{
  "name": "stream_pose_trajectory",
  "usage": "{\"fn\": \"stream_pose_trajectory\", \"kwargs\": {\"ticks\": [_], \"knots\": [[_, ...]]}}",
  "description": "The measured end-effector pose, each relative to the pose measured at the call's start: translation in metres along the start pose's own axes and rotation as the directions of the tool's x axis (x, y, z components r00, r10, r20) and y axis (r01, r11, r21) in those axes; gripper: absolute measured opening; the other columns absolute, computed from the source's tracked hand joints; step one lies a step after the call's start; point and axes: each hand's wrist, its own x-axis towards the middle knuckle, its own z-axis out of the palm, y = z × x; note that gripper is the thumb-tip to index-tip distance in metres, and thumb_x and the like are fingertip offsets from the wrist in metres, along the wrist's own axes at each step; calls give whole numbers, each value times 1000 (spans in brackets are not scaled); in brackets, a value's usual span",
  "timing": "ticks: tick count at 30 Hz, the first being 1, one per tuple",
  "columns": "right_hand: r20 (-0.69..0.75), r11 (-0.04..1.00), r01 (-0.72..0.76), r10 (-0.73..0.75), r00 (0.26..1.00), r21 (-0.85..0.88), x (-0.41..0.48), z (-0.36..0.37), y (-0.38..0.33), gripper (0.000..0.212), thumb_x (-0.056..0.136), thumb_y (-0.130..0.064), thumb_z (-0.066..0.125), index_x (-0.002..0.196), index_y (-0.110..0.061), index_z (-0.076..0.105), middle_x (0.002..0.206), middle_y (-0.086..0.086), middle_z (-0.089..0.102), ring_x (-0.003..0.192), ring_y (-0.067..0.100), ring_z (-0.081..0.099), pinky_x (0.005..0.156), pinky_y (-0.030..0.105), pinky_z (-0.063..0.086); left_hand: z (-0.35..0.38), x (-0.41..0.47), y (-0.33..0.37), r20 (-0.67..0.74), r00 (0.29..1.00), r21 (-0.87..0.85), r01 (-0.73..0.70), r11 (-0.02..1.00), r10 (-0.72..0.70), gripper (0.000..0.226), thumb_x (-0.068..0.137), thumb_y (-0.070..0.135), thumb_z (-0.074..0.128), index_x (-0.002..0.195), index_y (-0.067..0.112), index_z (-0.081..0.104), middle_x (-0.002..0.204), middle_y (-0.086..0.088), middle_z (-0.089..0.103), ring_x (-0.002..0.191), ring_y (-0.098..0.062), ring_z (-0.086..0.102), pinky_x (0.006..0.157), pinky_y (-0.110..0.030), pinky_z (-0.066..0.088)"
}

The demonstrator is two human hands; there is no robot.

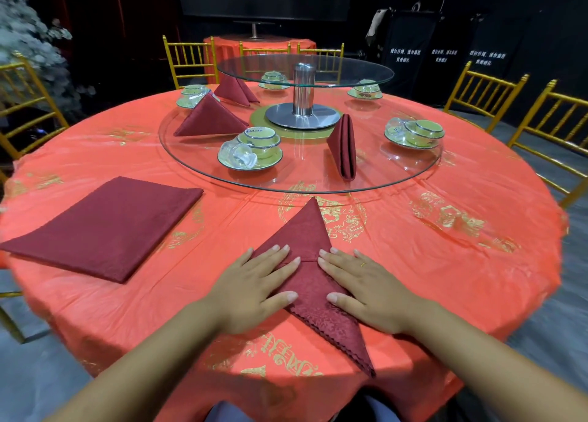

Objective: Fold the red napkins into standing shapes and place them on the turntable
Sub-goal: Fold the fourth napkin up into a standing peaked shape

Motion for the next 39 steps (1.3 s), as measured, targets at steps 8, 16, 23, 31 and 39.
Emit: {"fn": "stream_pose_trajectory", "kwargs": {"ticks": [8, 16, 23, 31, 39], "knots": [[-148, 992, 91, -79, 986, 82, 0, -7, 11, 46, 101, -31, 38, 145, -18, 38, 154, -4, 28, 144, 9, 17, 120, 36, 8, -4, -21, -34, -338, 941, -222, -77, 972, -3, 33, 94, 13, 58, 126, 13, 62, 139, 1, 52, 134, -14, 41, 115, -44, 26], [-293, 980, 191, -164, 942, 64, 4, -17, 20, 34, 81, -7, 66, 114, -11, 68, 123, 4, 64, 114, 19, 60, 106, 40, 38, -9, -18, -42, -505, 863, -170, -82, 982, -16, 12, 74, 18, 69, 80, 13, 78, 90, 2, 75, 84, -14, 72, 89, -49, 52], [-372, 937, 55, 83, 925, 346, 19, -16, 13, 11, 87, -11, 62, 93, -11, 71, 91, -3, 68, 88, 20, 58, 79, 30, 42, -11, -14, -40, -531, 847, -76, -36, 996, -10, 22, 84, 29, 55, 77, 21, 74, 85, 12, 72, 81, -9, 69, 98, -60, 39], [-215, 680, -321, 579, 786, 659, 50, -9, 2, 25, 93, -26, 54, 71, -14, 56, 68, 1, 58, 71, 21, 53, 65, 34, 37, -4, -11, -41, -437, 858, -269, 161, 950, -269, 37, 82, 58, 48, 75, 27, 68, 92, 16, 68, 107, -1, 57, 111, -61, -4], [-204, 619, -363, 656, 727, 697, 48, -11, -8, 20, 90, -36, 58, 77, -21, 56, 63, -7, 54, 68, 17, 53, 60, 32, 35, -5, 12, -24, -343, 766, -294, 462, 837, -543, 33, 97, 38, 41, 67, 27, 47, 77, 10, 54, 101, -16, 55, 112, -58, -3]]}}
